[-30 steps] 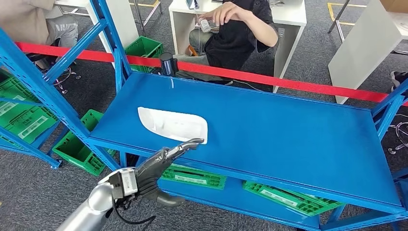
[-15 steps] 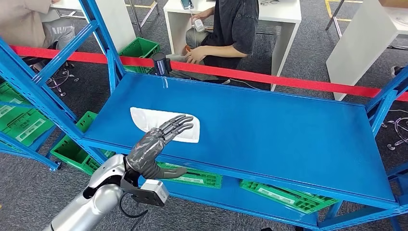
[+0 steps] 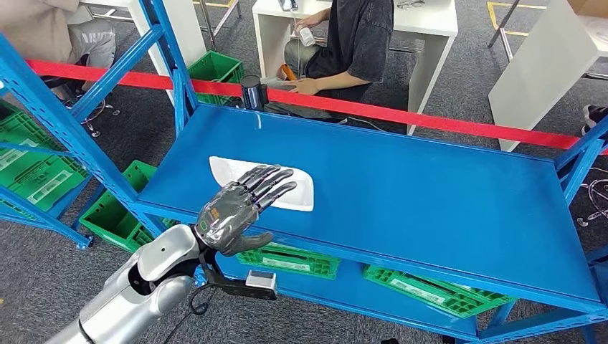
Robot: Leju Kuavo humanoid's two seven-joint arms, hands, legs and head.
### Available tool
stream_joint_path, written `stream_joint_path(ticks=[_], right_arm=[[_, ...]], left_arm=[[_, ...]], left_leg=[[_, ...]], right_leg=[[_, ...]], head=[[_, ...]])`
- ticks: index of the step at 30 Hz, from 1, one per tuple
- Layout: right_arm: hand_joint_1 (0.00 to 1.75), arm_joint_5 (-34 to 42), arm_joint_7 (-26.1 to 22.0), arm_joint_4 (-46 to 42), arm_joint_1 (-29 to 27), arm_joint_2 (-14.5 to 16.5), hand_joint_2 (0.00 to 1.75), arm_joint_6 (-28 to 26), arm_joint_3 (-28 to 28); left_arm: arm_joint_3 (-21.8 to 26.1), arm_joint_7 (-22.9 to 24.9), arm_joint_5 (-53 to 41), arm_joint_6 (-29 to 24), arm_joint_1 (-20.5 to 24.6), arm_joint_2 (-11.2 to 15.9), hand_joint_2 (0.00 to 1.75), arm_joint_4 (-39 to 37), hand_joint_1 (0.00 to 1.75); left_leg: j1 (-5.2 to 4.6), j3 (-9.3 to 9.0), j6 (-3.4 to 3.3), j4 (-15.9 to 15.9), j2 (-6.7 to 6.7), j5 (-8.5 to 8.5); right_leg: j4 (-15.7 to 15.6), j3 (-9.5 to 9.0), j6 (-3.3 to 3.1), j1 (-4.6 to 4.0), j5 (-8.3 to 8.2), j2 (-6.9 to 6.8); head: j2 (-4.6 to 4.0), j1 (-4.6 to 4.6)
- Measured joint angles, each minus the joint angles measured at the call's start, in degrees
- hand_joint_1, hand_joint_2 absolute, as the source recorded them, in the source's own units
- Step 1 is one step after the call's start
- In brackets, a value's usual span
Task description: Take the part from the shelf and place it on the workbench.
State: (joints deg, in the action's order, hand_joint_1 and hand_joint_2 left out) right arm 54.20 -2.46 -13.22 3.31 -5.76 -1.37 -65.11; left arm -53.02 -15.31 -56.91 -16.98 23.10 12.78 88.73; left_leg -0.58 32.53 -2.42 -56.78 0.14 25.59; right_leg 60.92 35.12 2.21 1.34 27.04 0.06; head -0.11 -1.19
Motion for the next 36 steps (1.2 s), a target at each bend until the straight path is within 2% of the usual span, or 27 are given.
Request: stream_joint_path(ticks=[1,2,4,10,13,15,16,17,18,19,20,21,24,25,26,28,29,30,31,32,33,34,35,36], right_arm=[[0.00,0.0,0.0,0.0,0.1,0.0,0.00,0.0,0.0],[0.00,0.0,0.1,0.0,0.1,0.1,0.00,0.0,0.0],[0.00,0.0,0.1,0.0,0.1,0.1,0.00,0.0,0.0],[0.00,0.0,0.1,0.0,0.1,0.1,0.00,0.0,0.0],[0.00,0.0,0.2,0.0,0.1,0.3,0.00,0.0,0.0],[0.00,0.0,0.3,0.0,0.1,0.5,0.00,0.1,0.0],[0.00,0.0,0.3,0.0,0.1,0.5,0.00,0.1,0.0],[0.00,0.0,0.3,0.0,0.1,0.5,0.00,0.1,0.0],[0.00,0.0,0.3,0.0,0.1,0.5,0.00,0.1,0.0],[0.00,0.0,0.3,0.0,0.2,0.6,0.00,0.1,0.0],[0.00,0.0,0.3,0.0,0.2,0.7,0.00,0.1,0.0],[0.00,0.0,0.3,0.0,0.2,0.7,0.00,0.1,0.0],[0.00,0.0,0.4,0.0,0.1,0.8,0.00,0.1,0.0],[0.00,0.0,0.4,0.0,0.2,0.8,0.00,0.1,0.0],[0.00,0.0,0.3,0.0,0.2,0.8,0.00,0.1,0.0],[0.00,0.0,0.1,0.0,0.2,0.8,0.00,0.1,0.0],[0.00,0.1,0.0,0.0,0.2,0.8,0.00,0.1,0.0],[0.00,0.1,-0.1,0.0,0.1,0.7,0.00,0.1,0.0],[0.00,0.1,-0.2,0.0,0.1,0.7,0.00,0.1,0.0],[0.00,0.2,-0.2,0.0,0.1,0.6,0.00,0.1,0.0],[0.00,0.2,-0.3,0.0,0.1,0.6,0.00,0.1,0.0],[0.00,0.2,-0.3,0.0,0.2,0.5,0.00,0.2,0.0],[0.00,0.1,-0.3,0.0,0.3,0.5,0.00,0.2,0.0],[0.00,0.1,-0.3,0.0,0.4,0.4,0.00,0.4,0.0]], left_arm=[[-0.2,0.2,-0.4,0.3,0.2,0.0,1.75,0.0,0.00],[-0.4,0.3,-0.7,0.4,0.4,0.1,1.75,-0.1,0.00],[-0.5,0.4,-0.8,0.5,0.5,0.1,1.75,-0.1,0.00],[-0.5,0.4,-0.8,0.5,0.5,0.1,1.75,-0.1,0.00],[-0.9,0.4,-0.9,0.6,0.8,0.3,1.75,-0.2,0.00],[-1.6,0.5,-1.0,0.6,1.2,0.6,1.75,-0.4,0.00],[-1.9,0.6,-1.1,0.6,1.4,0.8,1.75,-0.5,0.00],[-2.1,0.6,-1.1,0.6,1.6,0.9,1.75,-0.6,0.00],[-2.2,0.7,-1.2,0.7,1.7,1.0,1.75,-0.6,0.00],[-2.2,0.8,-1.4,0.8,1.9,1.1,1.75,-0.6,0.00],[-2.3,0.9,-1.7,1.1,2.2,1.1,1.75,-0.6,0.00],[-2.4,1.0,-2.0,1.6,2.4,1.2,1.75,-0.7,0.00],[-2.8,1.3,-2.7,3.9,3.2,1.2,1.75,-0.8,0.00],[-2.9,1.3,-2.7,4.8,3.6,1.1,1.75,-0.8,0.00],[-3.1,1.3,-2.8,5.8,4.1,1.0,1.75,-0.9,0.00],[-3.5,1.3,-2.6,7.8,4.9,0.6,1.75,-1.3,0.00],[-3.8,1.3,-2.5,8.7,5.2,0.4,1.75,-1.5,0.00],[-4.1,1.3,-2.2,9.6,5.4,0.1,1.75,-1.8,0.00],[-4.4,1.3,-1.9,10.5,5.6,-0.2,1.75,-2.1,0.00],[-4.6,1.3,-1.5,11.4,5.8,-0.6,1.75,-2.4,0.00],[-4.8,1.3,-1.1,12.4,6.2,-1.0,1.75,-2.7,0.00],[-5.0,1.5,-0.7,13.3,6.7,-1.5,1.75,-3.0,0.00],[-5.1,1.7,-0.3,14.1,7.1,-1.9,1.75,-3.4,0.00],[-5.3,1.8,0.1,14.6,7.5,-2.3,1.75,-3.7,0.00]], left_leg=[[-0.12,0.10,0.22,-0.2,-0.02,0.14],[-0.25,0.20,0.38,-0.4,-0.02,0.25],[-0.31,0.28,0.46,-0.5,-0.02,0.30],[-0.30,0.29,0.49,-0.4,-0.02,0.27],[-0.10,0.42,0.78,-0.6,-0.01,0.46],[0.59,4.52,1.93,-9.1,-0.07,4.14],[0.95,5.89,2.39,-11.8,-0.10,4.92],[1.26,6.45,2.69,-13.1,-0.13,4.95],[1.32,4.51,2.45,-8.9,-0.16,2.67],[1.19,2.62,2.14,-4.9,-0.20,1.25],[1.04,1.39,1.85,-2.2,-0.22,0.51],[0.86,0.85,1.60,-0.9,-0.25,0.41],[0.61,0.41,0.76,0.0,-0.18,0.18],[0.69,0.08,0.37,0.5,-0.11,-0.17],[0.78,-0.22,0.00,1.1,-0.04,-0.54],[0.75,-0.29,-0.36,1.4,0.01,-0.86],[0.62,-0.23,-0.41,1.3,0.00,-0.89],[0.51,-0.21,-0.42,1.2,-0.01,-0.87],[0.44,-0.19,-0.40,1.1,-0.03,-0.83],[0.40,-0.17,-0.34,1.0,-0.07,-0.75],[0.39,-0.14,-0.22,0.7,-0.13,-0.60],[0.25,-0.03,0.00,0.3,-0.19,-0.37],[0.12,0.11,0.22,0.0,-0.23,-0.16],[0.00,0.25,0.44,-0.2,-0.24,-0.01]], right_leg=[[-2.2,-1.08,-0.23,-0.05,-0.66,-0.08],[-2.8,-1.41,-0.54,-0.10,-0.80,-0.11],[-2.8,-1.44,-0.72,-0.10,-0.91,-0.08],[-2.8,-1.42,-0.76,-0.17,-0.89,-0.05],[-2.9,-1.46,-1.22,-0.01,-1.03,0.05],[-3.0,-1.50,-1.91,0.35,-1.14,0.13],[-3.0,-1.55,-2.11,0.41,-1.14,0.20],[-3.0,-1.61,-2.29,0.41,-1.13,0.29],[-3.0,-1.70,-2.27,0.42,-1.13,0.39],[-3.0,-1.67,-2.17,0.26,-1.13,0.46],[-3.0,-1.54,-1.99,0.16,-1.17,0.49],[-3.0,-1.39,-1.74,0.10,-1.22,0.50],[-3.2,-1.23,-0.71,0.12,-1.31,0.46],[-2.4,-0.83,-0.64,0.09,-0.80,0.41],[-0.3,0.17,-0.76,0.05,0.27,0.36],[7.1,3.70,-1.32,0.06,3.30,0.30],[10.7,5.48,-1.37,0.06,4.41,0.30],[12.7,6.52,-1.17,0.06,4.73,0.30],[12.3,6.49,-0.76,0.07,4.17,0.29],[9.6,5.29,-0.26,0.07,2.82,0.25],[5.3,3.26,0.18,0.08,1.12,0.14],[1.4,1.29,0.31,0.01,-0.28,0.04],[-1.4,-0.11,0.15,-0.04,-1.25,-0.04],[-2.8,-0.79,-0.17,-0.13,-1.68,-0.08]], head=[[0.00,-0.04],[0.00,-0.08],[0.00,-0.10],[0.00,-0.09],[0.00,-0.08],[0.00,-0.23],[0.00,-0.31],[0.00,-0.40],[0.00,-0.41],[0.00,-0.39],[0.00,-0.39],[0.00,-0.38],[0.00,-0.37],[0.00,-0.33],[0.00,-0.24],[0.00,-0.10],[0.00,-0.08],[0.00,-0.08],[0.00,-0.08],[0.00,-0.08],[0.00,-0.07],[0.00,-0.07],[0.00,-0.09],[0.00,-0.11]])
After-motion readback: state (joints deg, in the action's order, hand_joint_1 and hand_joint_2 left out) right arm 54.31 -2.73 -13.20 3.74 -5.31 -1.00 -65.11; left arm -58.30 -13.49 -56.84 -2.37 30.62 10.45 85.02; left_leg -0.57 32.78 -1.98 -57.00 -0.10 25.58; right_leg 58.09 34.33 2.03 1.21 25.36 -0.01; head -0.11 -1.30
